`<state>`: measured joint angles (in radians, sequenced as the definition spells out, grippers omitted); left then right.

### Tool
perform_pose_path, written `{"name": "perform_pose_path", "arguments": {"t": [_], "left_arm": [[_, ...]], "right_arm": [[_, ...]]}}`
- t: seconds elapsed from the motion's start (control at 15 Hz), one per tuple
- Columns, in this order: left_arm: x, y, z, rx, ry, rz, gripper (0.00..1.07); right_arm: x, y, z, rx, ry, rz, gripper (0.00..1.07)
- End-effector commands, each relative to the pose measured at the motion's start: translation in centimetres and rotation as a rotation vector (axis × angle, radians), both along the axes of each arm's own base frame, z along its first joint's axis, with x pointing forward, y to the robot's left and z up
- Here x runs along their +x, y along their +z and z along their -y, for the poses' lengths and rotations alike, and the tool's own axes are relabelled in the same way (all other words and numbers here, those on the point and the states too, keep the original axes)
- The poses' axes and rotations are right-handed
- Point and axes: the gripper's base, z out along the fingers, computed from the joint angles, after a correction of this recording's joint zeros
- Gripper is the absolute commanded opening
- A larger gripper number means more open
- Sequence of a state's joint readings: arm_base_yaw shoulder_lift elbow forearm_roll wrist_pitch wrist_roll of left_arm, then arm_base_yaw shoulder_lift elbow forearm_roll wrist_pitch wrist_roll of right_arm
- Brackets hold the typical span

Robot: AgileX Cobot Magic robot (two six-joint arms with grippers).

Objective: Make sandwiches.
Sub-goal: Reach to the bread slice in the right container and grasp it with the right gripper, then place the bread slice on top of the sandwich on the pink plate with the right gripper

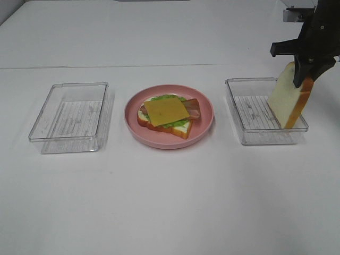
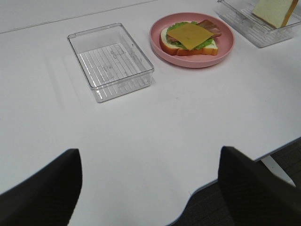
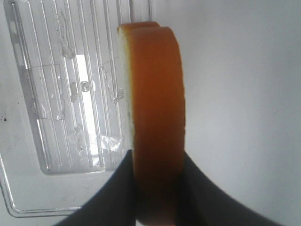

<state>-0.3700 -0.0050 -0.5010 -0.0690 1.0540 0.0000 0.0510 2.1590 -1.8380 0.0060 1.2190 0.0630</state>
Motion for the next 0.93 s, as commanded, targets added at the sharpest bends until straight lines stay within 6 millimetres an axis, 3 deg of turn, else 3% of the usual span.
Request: {"name": "perform_pose_path", "arguments": {"t": [0.07,0.27,0.53,0.6,0.67,0.8,0.93], "left_arm": [[-0.2,0.0,-0.1,-0.005,-0.007,0.028,0.76],[-0.2,0.0,-0.1,-0.005,-0.007,0.028,0.76],[-0.2,0.0,-0.1,-0.005,-0.007,0.028,0.76],[-0.2,0.0,-0.1,-0.005,-0.007,0.028,0.76],[-0.2,0.0,-0.1,-0.005,-0.007,0.028,0.76],[-0.2,0.0,-0.1,-0.005,-0.007,0.028,0.76],[-0.2,0.0,-0.1,-0.005,-0.007,0.028,0.76]], "right_arm": [[-0.4,0.0,0.1,-0.008,0.011,-0.036,0.0],[-0.8,1.8,-0.2,0.024,-0.001,0.004,0.0],[-2.1,6.1,-1.2,0.142,0.019,0.105,0.0],[-3.2,8.7,-1.9,0.225,0.037,0.159,0.0],[-3.7,9.5,-2.5,0.291,0.046,0.189,0.0],[-4.3,9.8,-3.5,0.422,0.056,0.235,0.0],[-5.1,8.4,-4.8,0.589,0.05,0.248,0.0]]}}
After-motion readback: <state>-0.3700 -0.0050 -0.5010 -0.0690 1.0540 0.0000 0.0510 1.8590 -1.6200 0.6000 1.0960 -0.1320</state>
